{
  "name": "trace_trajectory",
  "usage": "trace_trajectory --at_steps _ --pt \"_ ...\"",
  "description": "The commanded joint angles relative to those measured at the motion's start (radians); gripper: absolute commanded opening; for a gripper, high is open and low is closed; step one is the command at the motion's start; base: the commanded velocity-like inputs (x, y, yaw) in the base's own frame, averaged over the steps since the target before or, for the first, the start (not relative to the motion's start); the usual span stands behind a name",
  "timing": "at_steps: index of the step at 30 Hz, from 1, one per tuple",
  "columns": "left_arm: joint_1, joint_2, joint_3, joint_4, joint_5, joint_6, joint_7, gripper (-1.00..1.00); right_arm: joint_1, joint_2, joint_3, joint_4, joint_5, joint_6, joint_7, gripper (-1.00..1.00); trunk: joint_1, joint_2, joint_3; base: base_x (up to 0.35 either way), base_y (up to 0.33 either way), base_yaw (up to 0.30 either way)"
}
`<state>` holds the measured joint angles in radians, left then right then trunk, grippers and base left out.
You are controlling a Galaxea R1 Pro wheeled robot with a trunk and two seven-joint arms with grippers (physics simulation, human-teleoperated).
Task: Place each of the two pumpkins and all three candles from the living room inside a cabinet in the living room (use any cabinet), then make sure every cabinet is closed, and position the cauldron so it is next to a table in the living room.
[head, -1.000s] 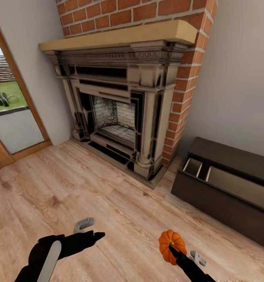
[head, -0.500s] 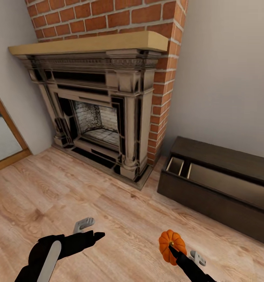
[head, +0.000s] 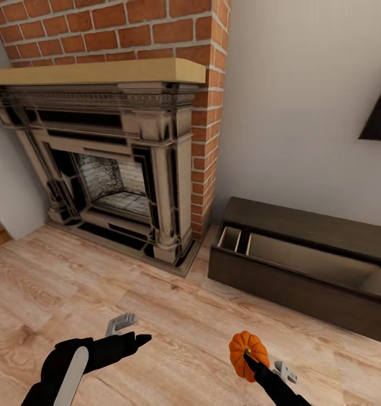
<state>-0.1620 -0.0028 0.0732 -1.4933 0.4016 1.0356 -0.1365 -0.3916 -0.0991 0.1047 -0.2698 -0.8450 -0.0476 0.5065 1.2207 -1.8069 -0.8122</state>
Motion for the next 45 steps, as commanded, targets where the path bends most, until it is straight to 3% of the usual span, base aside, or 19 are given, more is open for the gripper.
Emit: trace_trajectory --at_steps 1,45 --pt "0.0 -0.001 0.002 -0.001 -0.007 0.004 -0.009 1.0 -0.001 -0.001 0.007 0.001 -0.009 -0.005 0.003 -1.0 -0.004 0.007 0.003 0.0 0.0 -0.274" --pt "-0.001 0.0 0.001 -0.001 -0.007 0.004 -0.009 1.0 -0.001 0.001 0.009 0.001 -0.008 -0.006 0.003 -1.0 -0.173 0.315 0.164 0.0 0.0 -0.255"
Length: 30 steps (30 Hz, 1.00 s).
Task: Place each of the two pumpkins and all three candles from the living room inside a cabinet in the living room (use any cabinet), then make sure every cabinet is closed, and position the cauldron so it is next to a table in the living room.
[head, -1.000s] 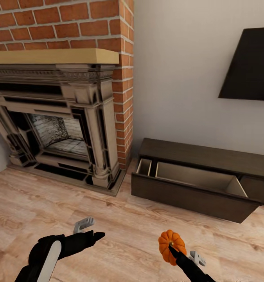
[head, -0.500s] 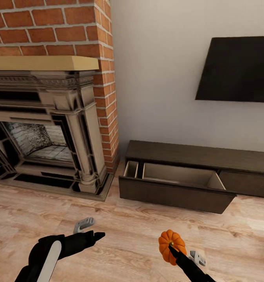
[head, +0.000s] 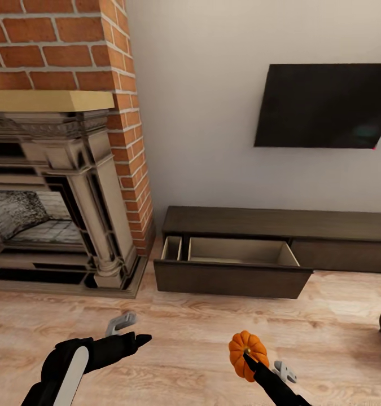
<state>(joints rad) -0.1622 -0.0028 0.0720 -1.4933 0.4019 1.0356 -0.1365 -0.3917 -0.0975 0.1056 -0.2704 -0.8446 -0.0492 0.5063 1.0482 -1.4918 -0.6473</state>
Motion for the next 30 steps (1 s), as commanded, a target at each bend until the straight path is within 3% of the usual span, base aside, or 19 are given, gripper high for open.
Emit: trace_trajectory --at_steps 1,30 --pt "0.0 0.0 0.002 -0.001 -0.007 0.004 -0.009 1.0 -0.001 -0.001 0.008 0.002 -0.008 -0.005 0.003 -1.0 -0.004 0.007 0.003 0.0 0.0 -0.241" --pt "0.0 -0.001 0.002 -0.001 -0.006 0.004 -0.009 1.0 -0.001 -0.001 0.008 0.002 -0.008 -0.005 0.003 -1.0 -0.115 0.21 0.109 0.0 0.0 -0.241"
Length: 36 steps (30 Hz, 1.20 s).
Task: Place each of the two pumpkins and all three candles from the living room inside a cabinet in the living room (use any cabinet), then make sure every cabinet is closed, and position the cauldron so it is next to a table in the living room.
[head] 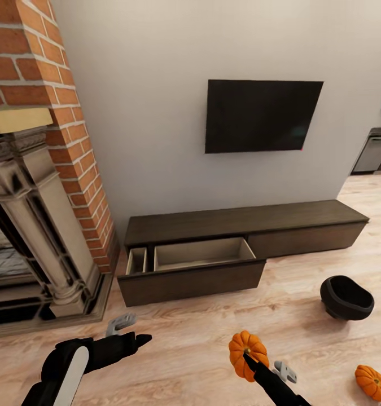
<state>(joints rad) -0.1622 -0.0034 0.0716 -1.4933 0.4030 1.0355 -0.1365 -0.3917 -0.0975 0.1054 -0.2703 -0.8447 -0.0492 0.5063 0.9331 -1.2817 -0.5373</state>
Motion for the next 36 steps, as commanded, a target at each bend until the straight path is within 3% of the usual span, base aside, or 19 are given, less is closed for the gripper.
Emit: trace_trajectory --at_steps 1,36 --pt "0.0 0.0 0.002 -0.001 -0.007 0.005 -0.009 1.0 -0.001 -0.001 0.008 0.002 -0.008 -0.005 0.003 -1.0 -0.004 0.007 0.003 0.0 0.0 -0.241" --pt "0.0 0.0 0.004 -0.001 -0.008 0.005 -0.011 1.0 -0.001 -0.001 0.007 0.002 -0.009 -0.004 0.003 -1.0 -0.138 0.252 0.131 0.0 0.0 -0.241"
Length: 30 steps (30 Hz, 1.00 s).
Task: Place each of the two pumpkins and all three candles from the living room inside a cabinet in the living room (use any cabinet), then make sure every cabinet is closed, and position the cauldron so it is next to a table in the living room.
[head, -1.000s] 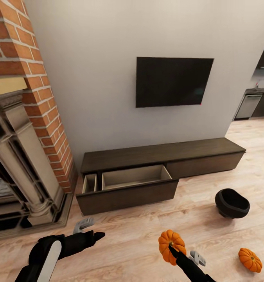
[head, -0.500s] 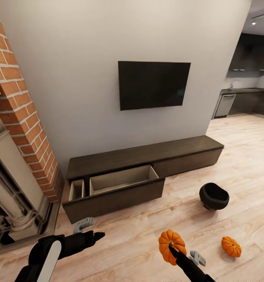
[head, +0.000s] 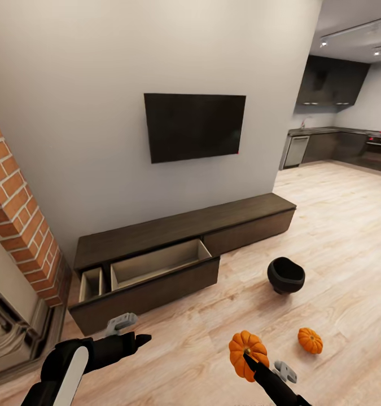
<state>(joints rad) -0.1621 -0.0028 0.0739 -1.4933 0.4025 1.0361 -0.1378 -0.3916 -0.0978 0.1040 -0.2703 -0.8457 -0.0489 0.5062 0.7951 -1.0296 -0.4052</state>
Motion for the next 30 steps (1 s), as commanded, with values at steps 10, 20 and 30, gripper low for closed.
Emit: trace_trajectory --at_steps 10,20,30 --pt "0.0 0.0 0.003 -0.001 -0.004 0.005 -0.012 1.0 -0.001 -0.002 0.008 0.002 -0.009 -0.005 0.003 -1.0 -0.015 0.028 0.017 0.0 0.0 -0.241" --pt "0.0 0.0 0.001 -0.001 -0.004 0.005 -0.013 1.0 -0.001 0.0 0.008 0.002 -0.009 -0.005 0.003 -1.0 -0.054 0.098 0.053 0.0 0.0 -0.241" --pt "0.0 -0.001 -0.001 -0.001 -0.004 0.005 -0.013 1.0 -0.001 0.0 0.008 0.002 -0.009 -0.003 0.003 -1.0 -0.092 0.168 0.09 0.0 0.0 -0.241"
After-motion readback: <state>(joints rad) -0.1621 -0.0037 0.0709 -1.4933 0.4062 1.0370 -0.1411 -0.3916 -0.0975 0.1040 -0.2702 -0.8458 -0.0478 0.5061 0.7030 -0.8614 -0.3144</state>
